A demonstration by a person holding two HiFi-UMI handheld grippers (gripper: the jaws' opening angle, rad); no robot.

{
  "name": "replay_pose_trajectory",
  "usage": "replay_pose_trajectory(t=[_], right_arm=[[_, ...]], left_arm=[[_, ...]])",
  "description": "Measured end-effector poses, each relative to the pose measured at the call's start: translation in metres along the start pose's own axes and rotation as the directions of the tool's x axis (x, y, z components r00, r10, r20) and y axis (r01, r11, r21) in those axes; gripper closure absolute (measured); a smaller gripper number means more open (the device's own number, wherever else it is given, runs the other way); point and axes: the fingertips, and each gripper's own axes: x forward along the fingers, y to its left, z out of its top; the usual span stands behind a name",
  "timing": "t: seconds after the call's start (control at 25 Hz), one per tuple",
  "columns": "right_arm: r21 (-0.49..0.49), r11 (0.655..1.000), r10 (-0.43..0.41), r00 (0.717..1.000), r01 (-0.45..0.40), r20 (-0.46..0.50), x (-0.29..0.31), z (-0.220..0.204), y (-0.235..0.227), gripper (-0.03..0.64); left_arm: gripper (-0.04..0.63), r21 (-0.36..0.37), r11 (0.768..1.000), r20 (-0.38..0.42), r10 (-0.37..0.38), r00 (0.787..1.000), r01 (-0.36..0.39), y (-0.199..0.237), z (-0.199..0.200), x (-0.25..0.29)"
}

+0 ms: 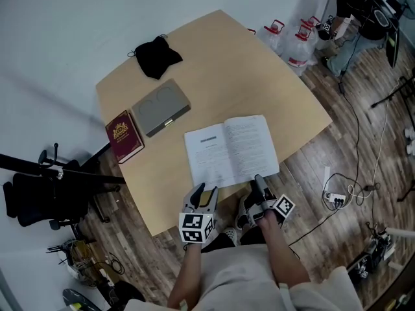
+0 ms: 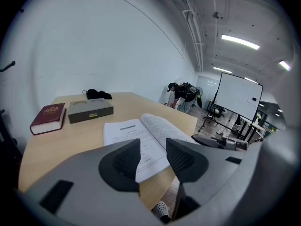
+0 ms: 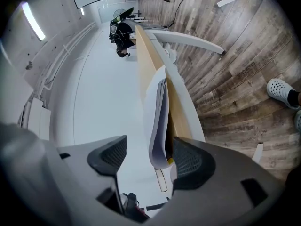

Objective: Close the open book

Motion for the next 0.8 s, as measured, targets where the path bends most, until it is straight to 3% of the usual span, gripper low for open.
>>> replay_pose_trajectory(t=[0.8], right_arm=[[-0.034, 0.999, 0.042, 0.999, -0.042, 0.011, 0.026, 0.02, 0.013, 0.353]], left_arm=[[0.414, 0.003, 0.999, 0.008, 0.047, 0.999, -0.047, 0.013, 0.011, 0.001]])
